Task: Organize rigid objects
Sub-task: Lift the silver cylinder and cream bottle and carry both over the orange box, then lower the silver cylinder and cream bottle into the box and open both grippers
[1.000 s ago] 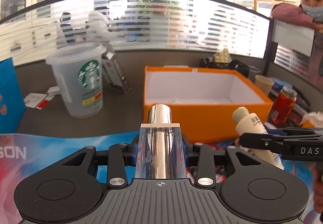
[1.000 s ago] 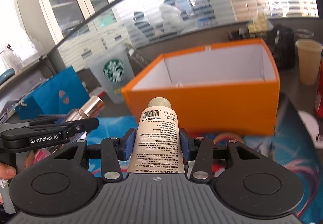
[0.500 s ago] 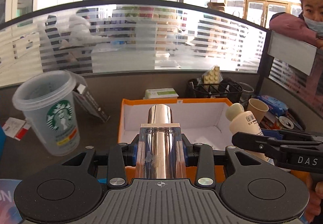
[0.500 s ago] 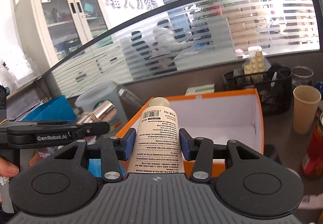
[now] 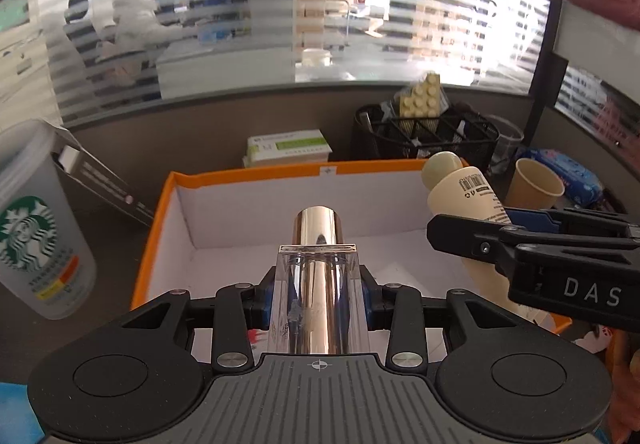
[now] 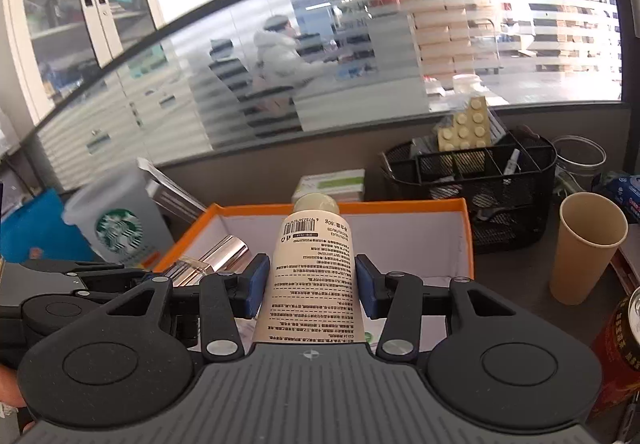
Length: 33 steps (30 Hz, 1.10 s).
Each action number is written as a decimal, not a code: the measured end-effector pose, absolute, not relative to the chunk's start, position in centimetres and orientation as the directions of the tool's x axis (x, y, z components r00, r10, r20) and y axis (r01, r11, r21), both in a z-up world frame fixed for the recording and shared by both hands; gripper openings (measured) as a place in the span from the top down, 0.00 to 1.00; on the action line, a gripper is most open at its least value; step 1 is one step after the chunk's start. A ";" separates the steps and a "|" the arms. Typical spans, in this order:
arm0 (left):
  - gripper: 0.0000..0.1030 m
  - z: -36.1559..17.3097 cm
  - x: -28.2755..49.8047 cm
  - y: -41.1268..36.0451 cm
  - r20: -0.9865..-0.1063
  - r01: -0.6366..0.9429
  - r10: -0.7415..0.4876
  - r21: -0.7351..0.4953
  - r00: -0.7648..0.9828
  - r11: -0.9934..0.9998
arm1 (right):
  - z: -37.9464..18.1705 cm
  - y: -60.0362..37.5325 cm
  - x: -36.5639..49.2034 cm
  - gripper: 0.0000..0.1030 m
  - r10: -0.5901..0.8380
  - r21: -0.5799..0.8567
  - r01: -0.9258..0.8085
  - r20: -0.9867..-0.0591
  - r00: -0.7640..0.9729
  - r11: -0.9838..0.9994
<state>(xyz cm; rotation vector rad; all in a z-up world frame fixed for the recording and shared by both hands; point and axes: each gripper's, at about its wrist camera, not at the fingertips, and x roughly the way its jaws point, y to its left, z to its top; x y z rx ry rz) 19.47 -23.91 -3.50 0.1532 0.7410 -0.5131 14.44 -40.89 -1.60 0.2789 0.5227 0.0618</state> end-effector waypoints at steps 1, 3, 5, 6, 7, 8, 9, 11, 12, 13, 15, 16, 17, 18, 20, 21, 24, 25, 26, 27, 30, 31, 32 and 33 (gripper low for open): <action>0.66 -3.8 19.7 -24.2 -0.682 0.498 -0.391 -0.047 0.617 0.866 | -2.0 -41.1 14.7 0.58 0.124 0.276 0.020 -0.495 0.860 0.961; 0.66 -4.3 19.9 -24.7 -0.687 0.499 -0.385 -0.038 0.616 0.866 | -2.6 -41.4 14.9 0.58 0.110 0.263 0.034 -0.514 0.850 0.964; 0.66 -4.5 20.3 -25.0 -0.693 0.499 -0.384 -0.039 0.610 0.865 | -3.1 -41.6 14.9 0.58 0.102 0.254 0.042 -0.525 0.845 0.966; 0.66 -4.7 20.5 -25.2 -0.697 0.499 -0.382 -0.040 0.607 0.866 | -3.3 -41.7 15.0 0.58 0.100 0.253 0.044 -0.530 0.842 0.966; 0.66 -4.8 20.7 -25.4 -0.700 0.498 -0.378 -0.037 0.606 0.866 | -3.5 -41.7 15.1 0.58 0.095 0.246 0.047 -0.536 0.839 0.968; 0.66 -5.0 20.9 -25.6 -0.703 0.493 -0.368 -0.029 0.608 0.869 | -3.7 -41.7 15.4 0.58 0.091 0.239 0.049 -0.544 0.834 0.970; 0.66 -5.2 21.1 -25.7 -0.706 0.490 -0.360 -0.021 0.610 0.871 | -3.9 -41.7 15.6 0.58 0.089 0.234 0.052 -0.553 0.829 0.971; 0.66 -5.5 21.6 -26.0 -0.716 0.492 -0.358 -0.023 0.599 0.870 | -4.4 -41.7 16.1 0.58 0.075 0.215 0.062 -0.572 0.817 0.975; 0.66 -5.7 21.8 -26.0 -0.721 0.490 -0.355 -0.024 0.596 0.871 | -4.6 -41.6 16.3 0.58 0.064 0.199 0.066 -0.581 0.811 0.978; 0.66 -5.9 21.9 -26.1 -0.723 0.490 -0.351 -0.020 0.595 0.872 | -4.8 -41.5 16.5 0.58 0.052 0.181 0.069 -0.591 0.805 0.981; 0.66 -6.3 22.2 -26.4 -0.730 0.489 -0.340 -0.010 0.593 0.872 | -5.2 -41.4 16.8 0.58 0.038 0.153 0.070 -0.611 0.791 0.986; 0.66 -6.5 22.3 -26.5 -0.734 0.489 -0.337 -0.008 0.590 0.872 | -5.3 -41.4 17.0 0.58 0.031 0.137 0.069 -0.618 0.785 0.988; 0.66 -6.8 22.5 -26.6 -0.740 0.488 -0.334 -0.010 0.584 0.873 | -5.4 -41.2 17.2 0.58 0.016 0.112 0.070 -0.625 0.780 0.991; 0.66 -7.0 22.5 -26.5 -0.745 0.484 -0.332 -0.015 0.578 0.875 | -5.4 -41.1 17.3 0.58 0.004 0.090 0.069 -0.634 0.773 0.994; 0.66 -7.5 22.6 -26.3 -0.749 0.476 -0.323 -0.011 0.579 0.879 | -5.5 -40.8 17.5 0.58 -0.002 0.065 0.057 -0.649 0.761 0.996; 0.66 -7.7 22.5 -26.1 -0.749 0.474 -0.319 -0.009 0.580 0.881 | -5.5 -40.6 17.5 0.58 -0.007 0.048 0.051 -0.656 0.755 0.998; 0.66 -7.9 22.5 -26.0 -0.752 0.476 -0.317 -0.004 0.578 0.879 | -6.0 -39.6 17.7 0.58 -0.039 -0.032 0.023 -0.673 0.739 0.999; 0.66 -7.9 22.4 -26.0 -0.752 0.478 -0.313 0.003 0.581 0.879 | -6.2 -39.2 17.7 0.58 -0.055 -0.065 0.015 -0.677 0.734 0.998; 0.66 -8.0 22.3 -26.1 -0.751 0.480 -0.307 0.015 0.585 0.877 | -6.4 -38.8 17.8 0.58 -0.073 -0.096 0.010 -0.679 0.730 0.995; 0.66 -8.0 22.3 -26.1 -0.751 0.480 -0.299 0.027 0.589 0.877 | -6.5 -38.5 17.9 0.58 -0.089 -0.124 0.005 -0.682 0.726 0.992; 0.66 -8.4 22.1 -25.9 -0.757 0.478 -0.272 0.061 0.594 0.876 | -6.7 -38.0 18.4 0.58 -0.098 -0.162 -0.023 -0.696 0.711 0.986; 0.66 -8.5 22.0 -25.8 -0.759 0.478 -0.262 0.073 0.596 0.876 | -6.7 -37.8 18.5 0.58 -0.096 -0.171 -0.036 -0.702 0.705 0.985; 0.66 -8.7 21.9 -25.7 -0.761 0.477 -0.253 0.084 0.598 0.875 | -6.8 -37.4 18.7 0.58 -0.105 -0.195 -0.049 -0.704 0.703 0.980; 0.66 -8.8 21.9 -25.7 -0.763 0.475 -0.246 0.090 0.598 0.876 | -6.9 -36.9 18.8 0.58 -0.121 -0.228 -0.061 -0.704 0.700 0.972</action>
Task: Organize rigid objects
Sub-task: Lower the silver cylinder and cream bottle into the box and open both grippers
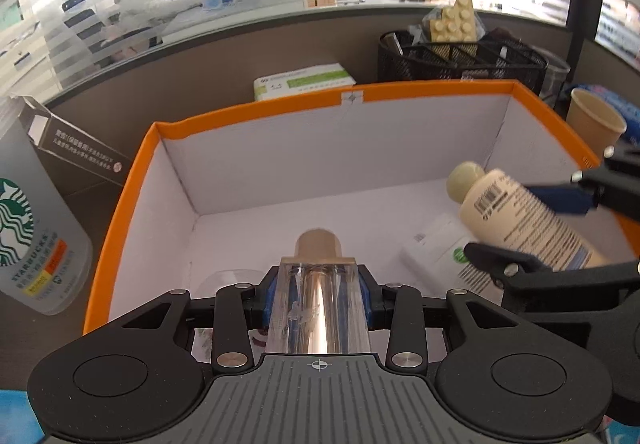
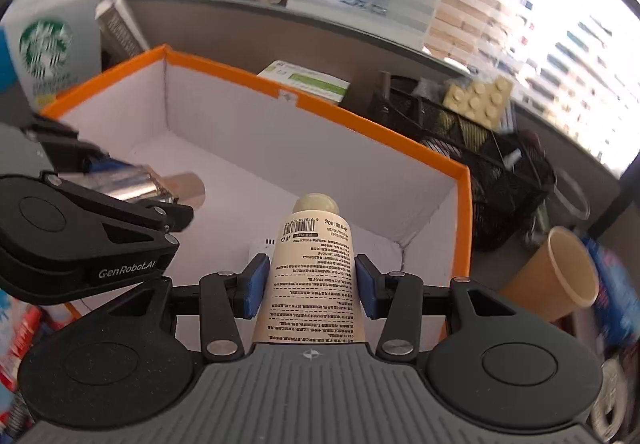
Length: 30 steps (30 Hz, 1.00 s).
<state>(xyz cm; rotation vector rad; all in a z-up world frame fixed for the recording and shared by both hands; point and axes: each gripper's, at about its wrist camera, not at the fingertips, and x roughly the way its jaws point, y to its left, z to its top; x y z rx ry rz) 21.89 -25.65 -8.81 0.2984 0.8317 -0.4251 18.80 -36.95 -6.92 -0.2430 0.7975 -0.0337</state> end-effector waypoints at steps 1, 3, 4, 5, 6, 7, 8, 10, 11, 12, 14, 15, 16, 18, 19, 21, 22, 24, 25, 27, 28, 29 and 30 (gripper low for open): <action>0.66 -8.9 21.9 -25.7 -0.765 0.473 -0.240 0.095 0.598 0.876 | -7.0 -36.6 19.0 0.58 -0.134 -0.251 -0.068 -0.704 0.697 0.966; 0.66 -9.1 21.9 -25.6 -0.766 0.460 -0.227 0.100 0.601 0.882 | -7.1 -36.3 19.6 0.58 -0.128 -0.256 -0.089 -0.719 0.683 0.963; 0.66 -9.2 22.1 -25.5 -0.770 0.455 -0.226 0.093 0.597 0.886 | -7.2 -36.2 19.8 0.58 -0.128 -0.253 -0.091 -0.729 0.673 0.963; 0.66 -9.3 22.3 -25.3 -0.775 0.452 -0.229 0.081 0.589 0.888 | -7.4 -36.2 20.0 0.58 -0.125 -0.247 -0.093 -0.737 0.664 0.964; 0.66 -9.3 22.4 -25.2 -0.777 0.447 -0.232 0.071 0.586 0.892 | -7.5 -36.3 20.3 0.58 -0.120 -0.239 -0.096 -0.748 0.653 0.966; 0.66 -9.3 22.5 -25.2 -0.778 0.444 -0.230 0.069 0.584 0.894 | -7.7 -36.5 20.5 0.58 -0.113 -0.228 -0.098 -0.758 0.642 0.969; 0.66 -9.3 22.5 -25.3 -0.779 0.441 -0.227 0.070 0.585 0.895 | -7.8 -36.5 20.7 0.58 -0.109 -0.218 -0.097 -0.766 0.633 0.971; 0.66 -9.3 22.6 -25.4 -0.779 0.438 -0.220 0.077 0.587 0.896 | -7.8 -36.4 21.0 0.58 -0.116 -0.227 -0.105 -0.777 0.619 0.968; 0.66 -9.3 22.7 -25.4 -0.783 0.438 -0.219 0.076 0.583 0.896 | -7.9 -36.3 21.1 0.58 -0.123 -0.237 -0.110 -0.784 0.608 0.965; 0.66 -9.4 22.7 -25.4 -0.787 0.438 -0.219 0.072 0.577 0.896 | -7.9 -36.3 21.3 0.58 -0.122 -0.234 -0.115 -0.796 0.593 0.965; 0.66 -9.4 22.8 -25.3 -0.796 0.439 -0.220 0.062 0.563 0.896 | -8.0 -36.4 21.6 0.57 -0.115 -0.223 -0.123 -0.813 0.570 0.967; 0.66 -9.4 22.8 -25.4 -0.800 0.439 -0.216 0.065 0.560 0.896 | -8.1 -36.4 21.7 0.57 -0.115 -0.221 -0.126 -0.821 0.559 0.967; 0.66 -9.5 22.8 -25.5 -0.801 0.443 -0.212 0.072 0.559 0.894 | -8.1 -36.3 21.8 0.57 -0.117 -0.223 -0.128 -0.825 0.552 0.966; 0.65 -9.5 22.8 -25.7 -0.803 0.445 -0.201 0.088 0.561 0.891 | -8.2 -36.3 21.9 0.57 -0.123 -0.224 -0.129 -0.836 0.535 0.966; 0.65 -9.6 22.8 -25.8 -0.806 0.444 -0.198 0.088 0.558 0.892 | -8.3 -36.3 22.0 0.57 -0.124 -0.224 -0.129 -0.839 0.530 0.966; 0.65 -9.6 22.9 -25.8 -0.808 0.438 -0.190 0.092 0.557 0.894 | -8.3 -36.3 22.1 0.57 -0.121 -0.217 -0.130 -0.848 0.516 0.967; 0.64 -9.6 23.0 -25.9 -0.807 0.436 -0.188 0.093 0.560 0.895 | -8.3 -36.3 22.2 0.57 -0.119 -0.214 -0.132 -0.852 0.509 0.968; 0.64 -9.6 23.1 -25.9 -0.810 0.432 -0.188 0.089 0.556 0.897 | -8.3 -36.2 22.2 0.56 -0.125 -0.220 -0.132 -0.853 0.506 0.967; 0.64 -9.5 23.0 -25.8 -0.808 0.431 -0.186 0.092 0.559 0.898 | -8.3 -36.1 22.2 0.55 -0.134 -0.229 -0.131 -0.852 0.505 0.965; 0.64 -9.5 22.9 -25.9 -0.806 0.431 -0.184 0.096 0.562 0.897 | -8.3 -36.0 22.2 0.53 -0.144 -0.242 -0.130 -0.849 0.509 0.962; 0.63 -9.5 22.9 -25.9 -0.805 0.429 -0.182 0.098 0.564 0.898 | -8.3 -36.0 22.2 0.53 -0.142 -0.239 -0.129 -0.849 0.509 0.962; 0.63 -9.5 22.9 -25.9 -0.805 0.427 -0.181 0.098 0.565 0.899 | -8.3 -36.1 22.2 0.53 -0.141 -0.238 -0.129 -0.848 0.510 0.963; 0.63 -9.4 22.9 -25.9 -0.805 0.425 -0.181 0.097 0.565 0.900 | -8.2 -36.1 22.2 0.53 -0.143 -0.239 -0.127 -0.847 0.512 0.963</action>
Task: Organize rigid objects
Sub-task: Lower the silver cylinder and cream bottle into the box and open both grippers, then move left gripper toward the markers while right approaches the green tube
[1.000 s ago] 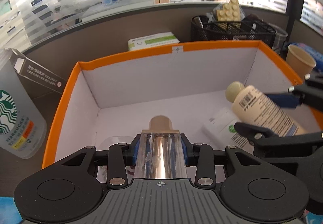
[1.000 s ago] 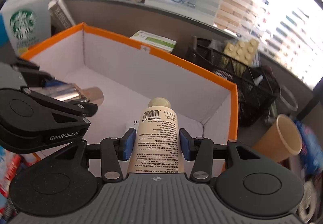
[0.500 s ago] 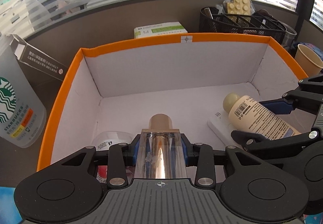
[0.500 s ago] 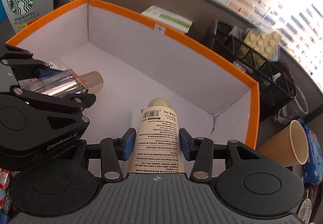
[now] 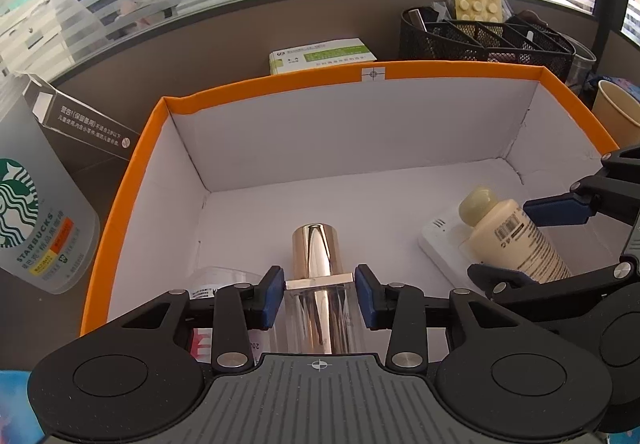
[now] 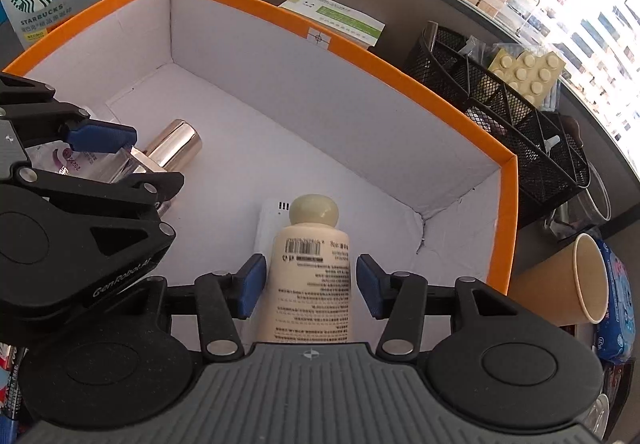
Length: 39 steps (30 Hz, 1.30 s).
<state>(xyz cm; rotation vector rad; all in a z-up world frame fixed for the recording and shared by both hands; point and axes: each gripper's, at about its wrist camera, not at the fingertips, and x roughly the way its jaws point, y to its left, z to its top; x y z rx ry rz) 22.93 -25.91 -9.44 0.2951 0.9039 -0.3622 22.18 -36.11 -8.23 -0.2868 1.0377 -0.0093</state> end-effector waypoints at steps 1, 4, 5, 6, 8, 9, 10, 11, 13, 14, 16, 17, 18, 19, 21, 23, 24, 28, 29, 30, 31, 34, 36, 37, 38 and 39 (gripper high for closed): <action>0.63 -9.4 23.0 -25.9 -0.805 0.423 -0.180 0.096 0.565 0.901 | -8.2 -36.1 22.2 0.52 -0.145 -0.241 -0.125 -0.846 0.513 0.962; 0.58 -9.4 23.0 -25.9 -0.806 0.413 -0.176 0.092 0.565 0.906 | -8.1 -36.0 22.1 0.49 -0.159 -0.256 -0.122 -0.841 0.518 0.959; 0.56 -9.3 23.0 -25.8 -0.804 0.409 -0.176 0.089 0.568 0.908 | -8.1 -36.0 22.1 0.45 -0.165 -0.264 -0.122 -0.838 0.520 0.957; 0.49 -9.2 22.9 -25.7 -0.800 0.403 -0.181 0.082 0.572 0.911 | -8.0 -36.0 22.0 0.40 -0.172 -0.273 -0.121 -0.835 0.523 0.954; 0.45 -8.8 22.6 -25.8 -0.788 0.396 -0.181 0.086 0.589 0.914 | -7.8 -36.0 21.9 0.32 -0.181 -0.287 -0.122 -0.826 0.533 0.950; 0.43 -8.6 22.5 -25.9 -0.781 0.395 -0.183 0.088 0.597 0.914 | -7.6 -35.9 21.9 0.32 -0.187 -0.295 -0.122 -0.822 0.537 0.948; 0.42 -8.2 22.3 -26.0 -0.774 0.397 -0.188 0.088 0.604 0.914 | -7.5 -35.9 21.8 0.31 -0.188 -0.297 -0.123 -0.820 0.540 0.947; 0.41 -7.8 22.2 -26.0 -0.769 0.399 -0.193 0.087 0.610 0.913 | -7.3 -35.8 21.8 0.31 -0.185 -0.297 -0.125 -0.819 0.542 0.947; 0.36 -6.9 21.9 -26.1 -0.755 0.401 -0.202 0.088 0.624 0.912 | -6.9 -35.6 21.6 0.31 -0.189 -0.305 -0.126 -0.813 0.551 0.944; 0.34 -6.4 21.7 -26.0 -0.745 0.400 -0.204 0.091 0.635 0.912 | -6.7 -35.4 21.5 0.30 -0.192 -0.312 -0.127 -0.808 0.557 0.942; 0.25 -5.4 21.2 -25.8 -0.724 0.390 -0.205 0.095 0.658 0.916 | -6.0 -35.2 21.2 0.27 -0.198 -0.324 -0.128 -0.797 0.570 0.937; 0.23 -5.0 21.0 -25.6 -0.715 0.386 -0.207 0.095 0.667 0.918 | -5.7 -35.0 21.0 0.26 -0.200 -0.329 -0.127 -0.791 0.578 0.936; 0.20 -4.6 20.9 -25.4 -0.709 0.382 -0.210 0.091 0.674 0.920 | -5.3 -34.9 20.9 0.24 -0.205 -0.336 -0.124 -0.784 0.586 0.934; 0.16 -4.2 20.7 -25.2 -0.703 0.378 -0.212 0.087 0.679 0.922 | -5.0 -34.7 20.7 0.23 -0.210 -0.344 -0.122 -0.778 0.592 0.931; 0.13 -3.5 20.3 -24.9 -0.693 0.372 -0.219 0.077 0.687 0.925 | -4.5 -34.4 20.3 0.21 -0.216 -0.354 -0.119 -0.768 0.603 0.927; 0.11 -2.9 19.8 -24.5 -0.677 0.364 -0.221 0.074 0.702 0.928 | -3.9 -34.1 19.7 0.18 -0.218 -0.361 -0.117 -0.758 0.615 0.925; 0.10 -2.5 19.5 -24.3 -0.669 0.360 -0.220 0.077 0.710 0.930 | -3.6 -33.9 19.5 0.18 -0.219 -0.364 -0.116 -0.754 0.620 0.924; 0.05 -1.1 18.2 -23.6 -0.642 0.357 -0.232 0.069 0.730 0.932 | -2.4 -32.9 18.3 0.14 -0.235 -0.394 -0.112 -0.728 0.644 0.912; 0.04 -0.7 17.8 -23.3 -0.633 0.355 -0.238 0.062 0.736 0.933 | -2.1 -32.7 18.0 0.12 -0.238 -0.401 -0.110 -0.719 0.653 0.909; 0.04 -0.3 17.5 -23.0 -0.624 0.353 -0.242 0.058 0.743 0.934 | -1.7 -32.5 17.7 0.12 -0.239 -0.406 -0.107 -0.710 0.662 0.908; 0.03 0.1 17.1 -22.8 -0.614 0.352 -0.246 0.056 0.750 0.934 | -1.2 -32.3 17.2 0.12 -0.239 -0.409 -0.103 -0.700 0.673 0.907; 0.03 1.1 16.0 -22.3 -0.590 0.348 -0.253 0.051 0.767 0.936 | 0.0 -31.7 15.9 0.11 -0.241 -0.417 -0.088 -0.672 0.700 0.905; 0.03 1.8 15.3 -22.0 -0.577 0.347 -0.260 0.043 0.774 0.937 | 0.7 -31.5 15.2 0.10 -0.239 -0.416 -0.078 -0.656 0.716 0.906; 0.03 2.0 15.0 -21.8 -0.570 0.345 -0.263 0.038 0.778 0.938 | 1.0 -31.3 14.8 0.10 -0.236 -0.413 -0.076 -0.651 0.722 0.907; 0.03 2.3 14.5 -21.6 -0.563 0.344 -0.266 0.036 0.782 0.938 | 1.3 -31.1 14.6 0.10 -0.232 -0.411 -0.075 -0.646 0.727 0.909; 0.03 2.6 14.1 -21.5 -0.557 0.346 -0.270 0.034 0.786 0.938 | 1.5 -30.9 14.3 0.10 -0.229 -0.410 -0.074 -0.641 0.732 0.909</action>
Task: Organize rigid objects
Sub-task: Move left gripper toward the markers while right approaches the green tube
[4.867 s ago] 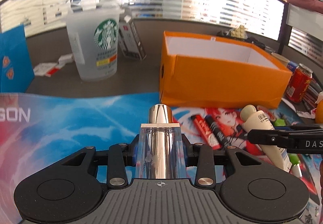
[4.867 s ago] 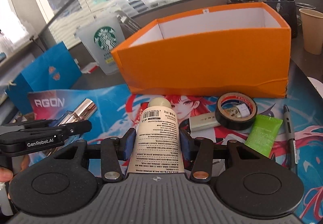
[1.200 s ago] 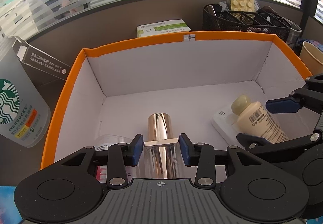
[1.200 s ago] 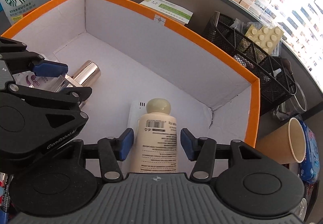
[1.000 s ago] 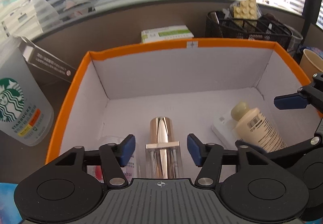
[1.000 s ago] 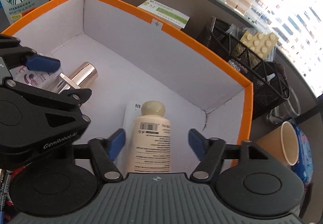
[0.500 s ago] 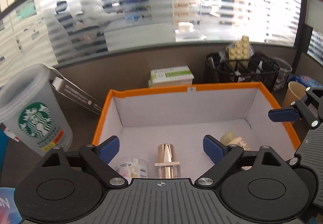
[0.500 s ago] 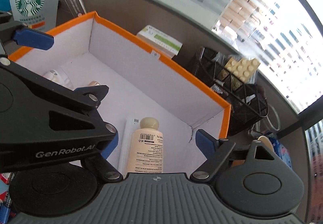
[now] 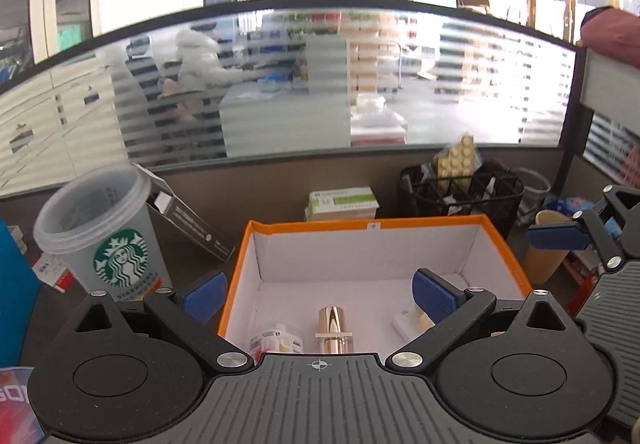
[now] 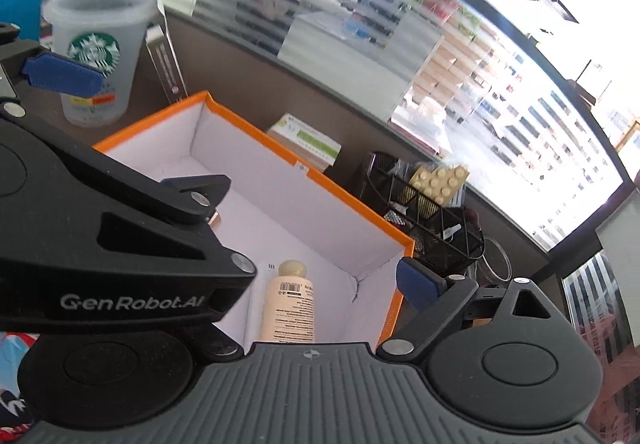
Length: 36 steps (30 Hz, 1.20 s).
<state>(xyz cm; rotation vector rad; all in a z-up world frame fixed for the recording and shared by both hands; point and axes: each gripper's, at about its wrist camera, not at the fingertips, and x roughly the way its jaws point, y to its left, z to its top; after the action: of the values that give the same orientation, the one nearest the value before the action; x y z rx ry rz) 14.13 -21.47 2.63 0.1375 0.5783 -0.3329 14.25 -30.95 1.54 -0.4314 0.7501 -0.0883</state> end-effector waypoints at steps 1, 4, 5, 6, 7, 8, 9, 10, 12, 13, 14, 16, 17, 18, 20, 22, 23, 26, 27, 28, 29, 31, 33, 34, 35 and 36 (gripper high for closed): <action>0.02 2.9 13.7 -21.2 -0.551 0.350 -0.276 0.031 0.787 0.936 | 1.8 -30.7 13.9 0.10 -0.229 -0.413 -0.073 -0.635 0.738 0.908; 0.00 3.4 12.6 -20.1 -0.536 0.363 -0.304 0.006 0.788 0.932 | 2.4 -30.2 12.4 0.09 -0.232 -0.427 -0.061 -0.600 0.766 0.902; 0.00 3.5 12.2 -19.6 -0.529 0.358 -0.305 -0.002 0.792 0.934 | 2.5 -30.0 11.8 0.09 -0.232 -0.430 -0.056 -0.587 0.776 0.901; 0.00 3.6 11.9 -19.0 -0.520 0.352 -0.306 -0.011 0.797 0.936 | 2.5 -30.0 11.1 0.08 -0.230 -0.432 -0.052 -0.574 0.786 0.900; 0.00 3.6 11.5 -18.3 -0.509 0.345 -0.307 -0.021 0.804 0.938 | 2.5 -29.9 10.3 0.08 -0.227 -0.432 -0.049 -0.565 0.794 0.901; 0.00 3.6 11.2 -17.5 -0.496 0.338 -0.306 -0.028 0.812 0.941 | 2.3 -30.0 9.6 0.08 -0.223 -0.429 -0.048 -0.558 0.799 0.902; 0.00 3.4 10.8 -16.6 -0.483 0.326 -0.300 -0.032 0.823 0.945 | 2.2 -30.1 8.7 0.08 -0.219 -0.425 -0.044 -0.551 0.805 0.904; 0.00 3.3 10.5 -15.8 -0.471 0.309 -0.289 -0.037 0.833 0.950 | 2.0 -30.3 7.8 0.08 -0.215 -0.420 -0.041 -0.544 0.811 0.907; 0.00 2.4 9.7 -14.0 -0.457 0.282 -0.273 -0.049 0.846 0.958 | 1.6 -30.8 6.0 0.07 -0.205 -0.403 -0.032 -0.531 0.822 0.914; 0.00 1.9 9.4 -13.3 -0.460 0.274 -0.268 -0.055 0.847 0.960 | 1.3 -31.2 5.1 0.05 -0.200 -0.391 -0.024 -0.521 0.830 0.920; 0.00 1.3 9.1 -12.7 -0.464 0.270 -0.267 -0.061 0.845 0.961 | 1.0 -31.8 4.3 0.03 -0.197 -0.376 -0.011 -0.510 0.837 0.927; 0.00 -0.1 8.5 -11.6 -0.479 0.273 -0.269 -0.062 0.836 0.960 | 0.1 -32.9 2.8 0.03 -0.190 -0.334 0.016 -0.497 0.846 0.943; 0.00 -0.9 8.0 -11.2 -0.483 0.268 -0.263 -0.060 0.835 0.962 | -0.3 -33.4 2.1 0.03 -0.188 -0.302 0.035 -0.495 0.848 0.953; 0.00 -1.7 7.6 -10.8 -0.489 0.262 -0.256 -0.057 0.834 0.963 | -0.9 -34.0 1.4 0.03 -0.180 -0.261 0.052 -0.496 0.849 0.964; 0.00 -3.5 6.9 -10.1 -0.511 0.263 -0.251 -0.050 0.822 0.963 | -2.4 -35.1 0.0 0.03 -0.160 -0.182 0.077 -0.501 0.851 0.980; 0.00 -5.3 6.6 -9.6 -0.544 0.264 -0.248 -0.049 0.802 0.963 | -4.1 -36.0 -1.1 0.06 -0.166 -0.123 0.119 -0.513 0.842 0.985; 0.00 -6.1 6.4 -9.3 -0.563 0.261 -0.247 -0.058 0.789 0.964 | -5.0 -36.2 -1.7 0.07 -0.173 -0.101 0.141 -0.515 0.839 0.985; 0.00 -7.9 5.9 -8.1 -0.599 0.237 -0.245 -0.094 0.762 0.967 | -7.1 -37.0 -3.1 0.21 -0.163 -0.013 0.182 -0.512 0.843 0.983; 0.00 -8.3 5.7 -8.0 -0.614 0.235 -0.247 -0.102 0.750 0.967 | -7.6 -37.1 -3.5 0.26 -0.149 0.023 0.187 -0.514 0.845 0.982; 0.00 -8.7 5.5 -8.0 -0.627 0.244 -0.256 -0.107 0.736 0.964 | -8.1 -37.1 -3.8 0.26 -0.133 0.054 0.186 -0.514 0.847 0.981; 0.00 -9.1 5.3 -8.2 -0.638 0.257 -0.264 -0.106 0.724 0.961 | -8.5 -37.1 -3.9 0.27 -0.119 0.073 0.181 -0.515 0.849 0.981; 0.00 -9.6 4.6 -8.8 -0.647 0.268 -0.264 -0.095 0.715 0.959 | -9.4 -36.7 -4.1 0.30 -0.114 0.078 0.181 -0.525 0.844 0.980; 0.00 -10.1 3.8 -9.7 -0.660 0.294 -0.273 -0.082 0.700 0.952 | -10.0 -36.4 -4.3 0.36 -0.105 0.088 0.178 -0.534 0.839 0.980; 0.00 -10.3 3.5 -10.2 -0.666 0.311 -0.281 -0.077 0.691 0.947 | -10.3 -36.2 -4.3 0.37 -0.091 0.102 0.172 -0.538 0.838 0.980; 0.00 -10.6 3.1 -10.6 -0.669 0.326 -0.287 -0.071 0.685 0.943 | -10.5 -36.1 -4.5 0.39 -0.075 0.116 0.163 -0.541 0.838 0.980; 0.00 -10.8 2.7 -11.0 -0.671 0.338 -0.291 -0.064 0.681 0.939 | -10.7 -35.8 -4.6 0.39 -0.063 0.122 0.153 -0.543 0.838 0.981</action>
<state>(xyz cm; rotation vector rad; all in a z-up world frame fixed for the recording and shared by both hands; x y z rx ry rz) 2.70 -11.04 -10.77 0.0666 0.7414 -0.3531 -4.59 -35.81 -10.67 0.1635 0.5670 -0.1146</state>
